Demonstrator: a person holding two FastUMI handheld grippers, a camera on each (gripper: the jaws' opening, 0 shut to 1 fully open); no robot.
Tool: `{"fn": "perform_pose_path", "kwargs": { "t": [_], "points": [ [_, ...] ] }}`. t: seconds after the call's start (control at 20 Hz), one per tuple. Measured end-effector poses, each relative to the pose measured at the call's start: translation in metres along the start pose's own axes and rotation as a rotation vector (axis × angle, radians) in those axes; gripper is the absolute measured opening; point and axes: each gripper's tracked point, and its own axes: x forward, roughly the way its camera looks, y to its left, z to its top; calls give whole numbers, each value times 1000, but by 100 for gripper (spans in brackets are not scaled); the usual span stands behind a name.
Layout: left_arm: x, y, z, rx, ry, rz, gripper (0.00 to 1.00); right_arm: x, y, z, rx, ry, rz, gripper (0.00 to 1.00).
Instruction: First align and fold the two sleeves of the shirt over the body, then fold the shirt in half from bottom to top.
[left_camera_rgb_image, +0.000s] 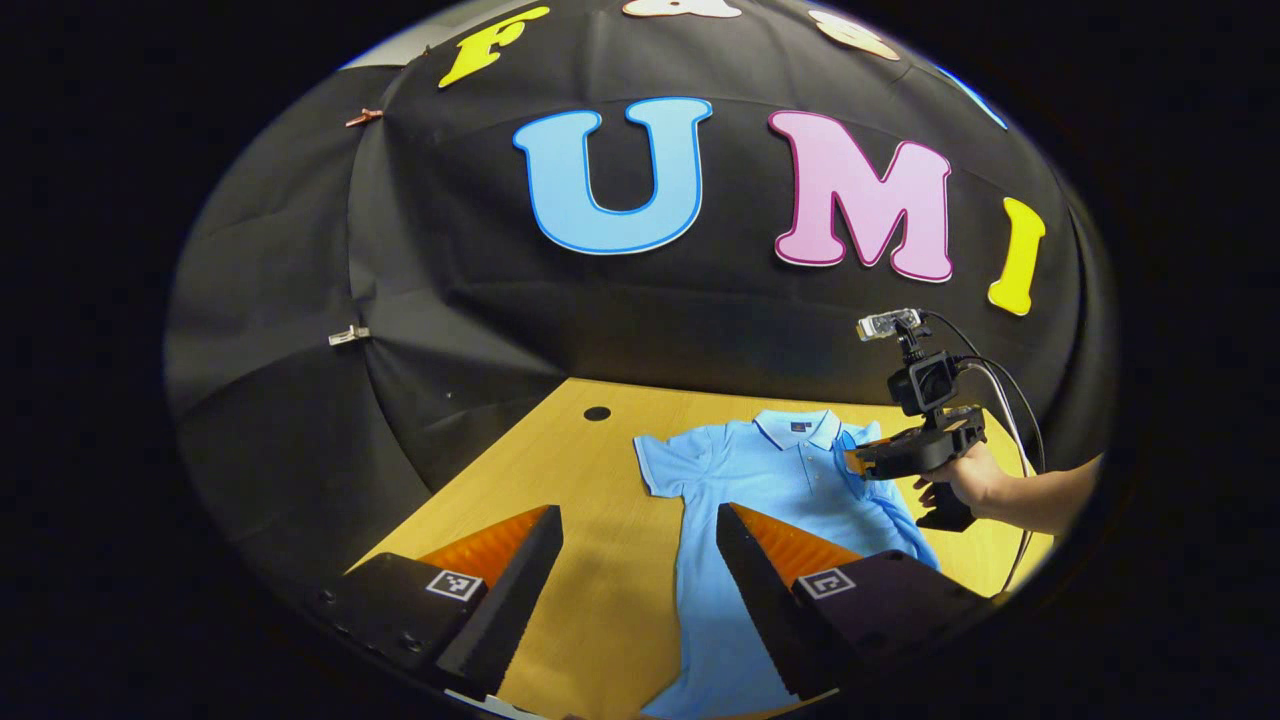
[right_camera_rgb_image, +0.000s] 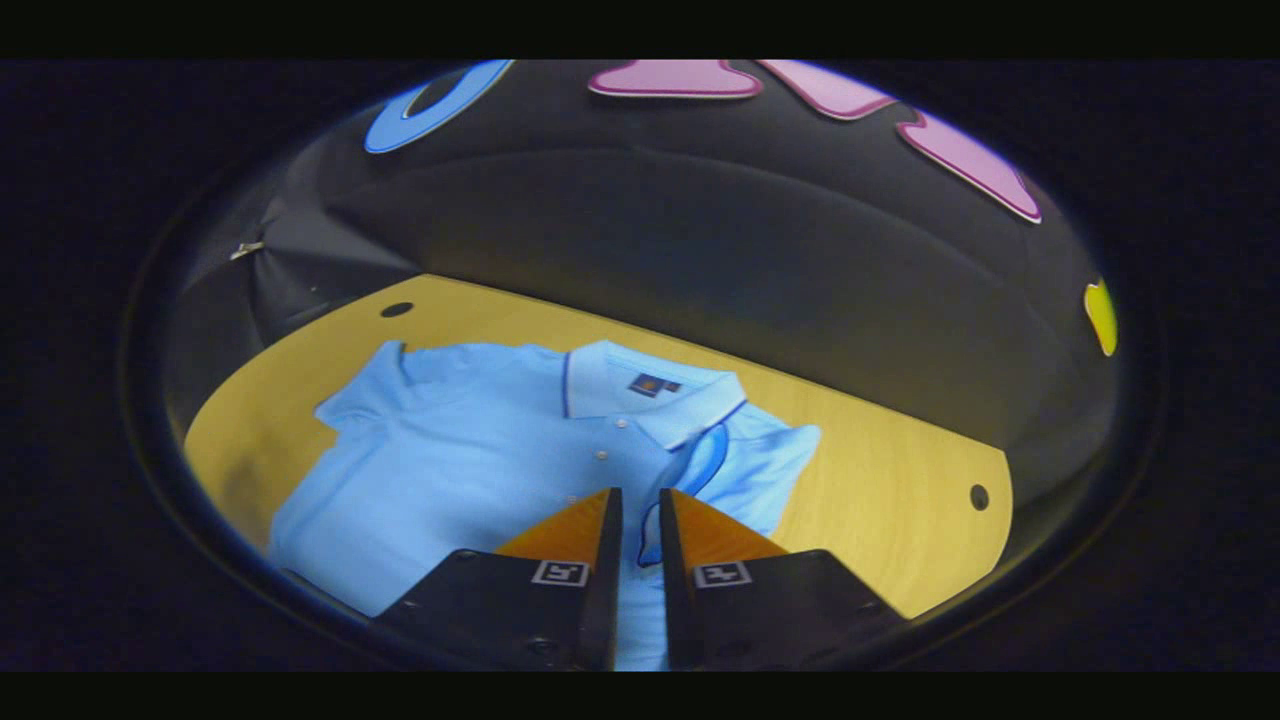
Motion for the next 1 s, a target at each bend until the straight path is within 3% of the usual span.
{"fn": "perform_pose_path", "kwargs": {
  "t": [0.2,0.25,0.5,0.8,1.0],
  "points": [
    [38,-6,2,0,-5,-49,99,-42,4,-2,49,-40,2,96],
    [54,-9,6,-5,-8,-67,98,-54,-2,-4,63,-52,-6,100],
    [152,-21,5,-26,19,-126,99,-118,-38,-22,130,-99,-85,97],
    [276,-23,-32,-11,116,-95,99,-157,-70,-65,175,-98,-151,96],
    [320,-19,-65,-20,214,-67,99,-171,-73,-83,209,-109,-161,98]
  ]
}}
